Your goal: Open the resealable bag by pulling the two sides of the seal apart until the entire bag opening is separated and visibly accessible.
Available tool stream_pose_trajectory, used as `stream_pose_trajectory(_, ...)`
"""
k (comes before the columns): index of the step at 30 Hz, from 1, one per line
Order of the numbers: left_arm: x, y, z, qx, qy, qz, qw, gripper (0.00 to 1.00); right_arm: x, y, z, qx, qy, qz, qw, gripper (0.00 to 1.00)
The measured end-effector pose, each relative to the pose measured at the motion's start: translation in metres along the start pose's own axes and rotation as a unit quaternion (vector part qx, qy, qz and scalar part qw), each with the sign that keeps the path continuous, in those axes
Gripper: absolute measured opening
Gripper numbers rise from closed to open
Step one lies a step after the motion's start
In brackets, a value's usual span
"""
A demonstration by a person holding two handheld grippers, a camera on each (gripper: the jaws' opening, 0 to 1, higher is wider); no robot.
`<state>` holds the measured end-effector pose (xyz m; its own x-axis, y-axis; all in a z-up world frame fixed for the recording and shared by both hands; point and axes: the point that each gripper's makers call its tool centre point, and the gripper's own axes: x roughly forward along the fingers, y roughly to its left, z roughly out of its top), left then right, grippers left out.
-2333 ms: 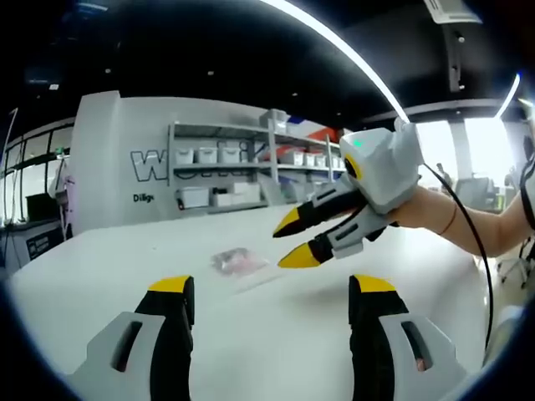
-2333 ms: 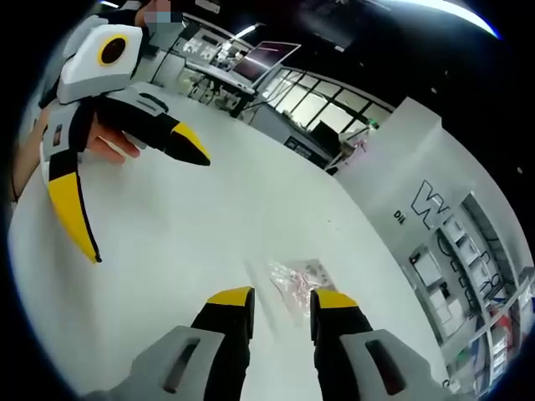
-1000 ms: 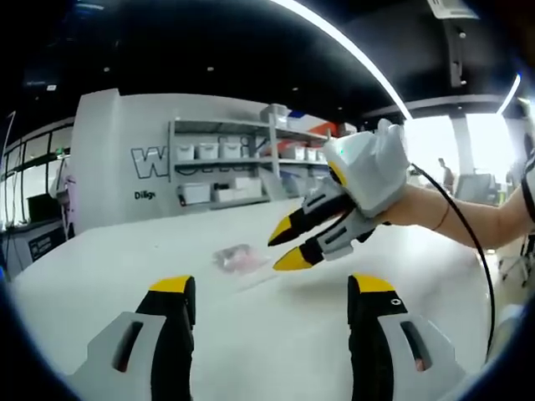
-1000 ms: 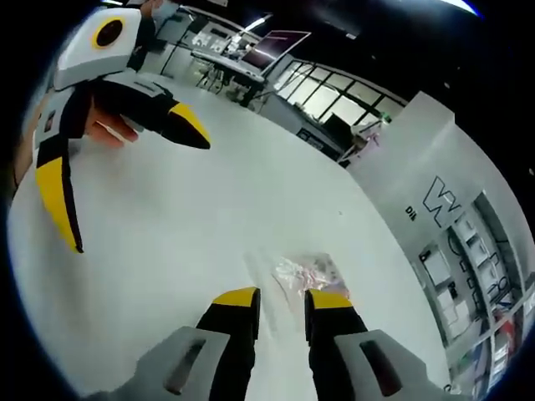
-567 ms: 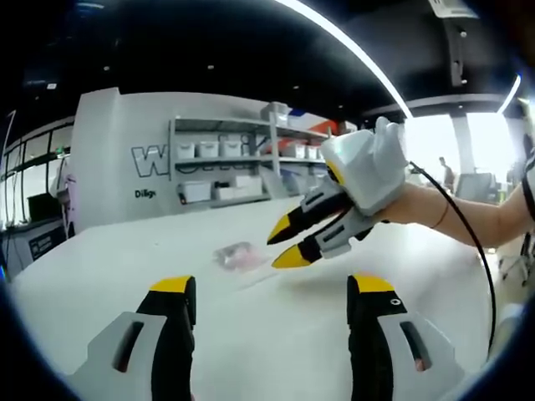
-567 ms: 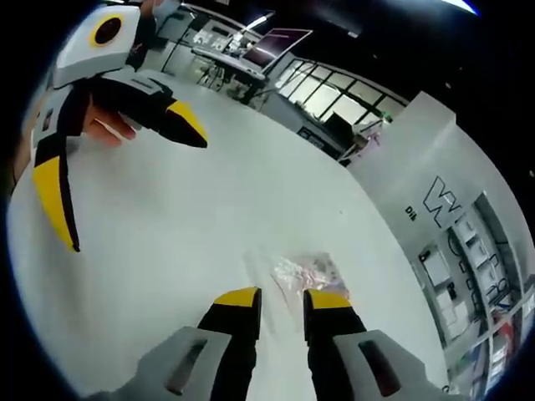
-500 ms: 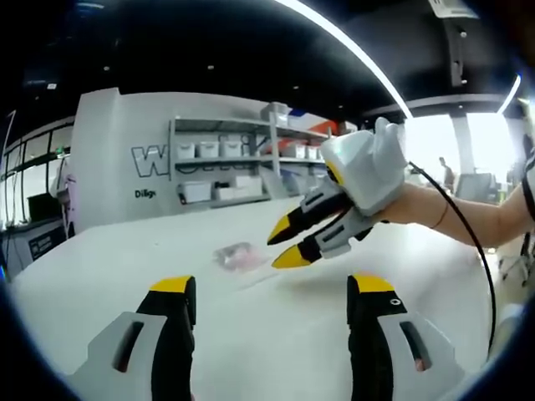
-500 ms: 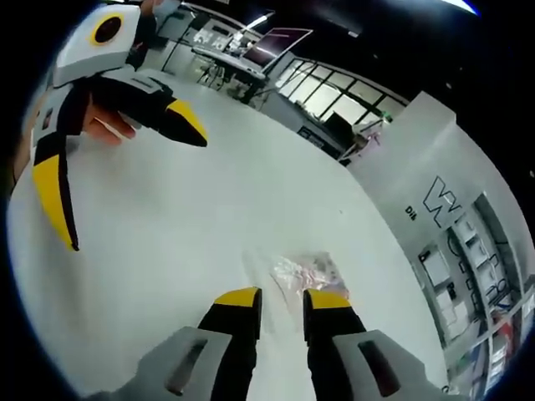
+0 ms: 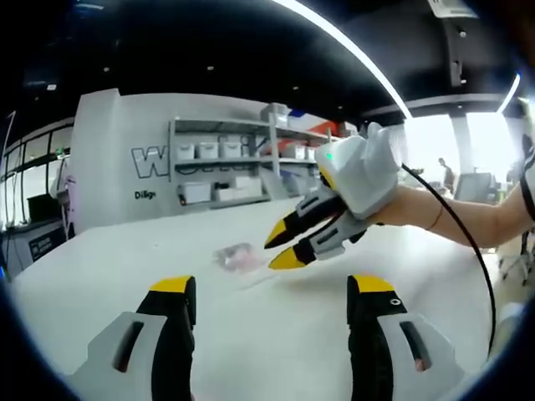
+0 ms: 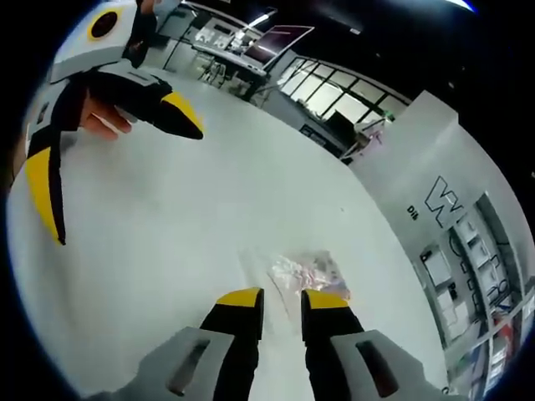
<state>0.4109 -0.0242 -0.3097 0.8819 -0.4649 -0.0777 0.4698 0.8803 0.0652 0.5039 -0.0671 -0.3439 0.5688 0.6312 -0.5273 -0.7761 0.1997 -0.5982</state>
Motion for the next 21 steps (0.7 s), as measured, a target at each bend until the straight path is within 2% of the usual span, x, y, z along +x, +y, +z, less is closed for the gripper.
stream_pose_trajectory(13,0.0008,0.0008,-0.0015,-0.001,0.000,0.000,1.0000,0.73,0.0056,-0.0006,-0.0072,-0.002,0.008,0.002,1.0000,0.13)
stream_pose_trajectory(21,0.0010,0.0022,-0.0028,-0.002,0.002,0.001,1.0000,0.73,0.0070,-0.0027,-0.0043,-0.011,0.007,0.001,0.9999,0.12)
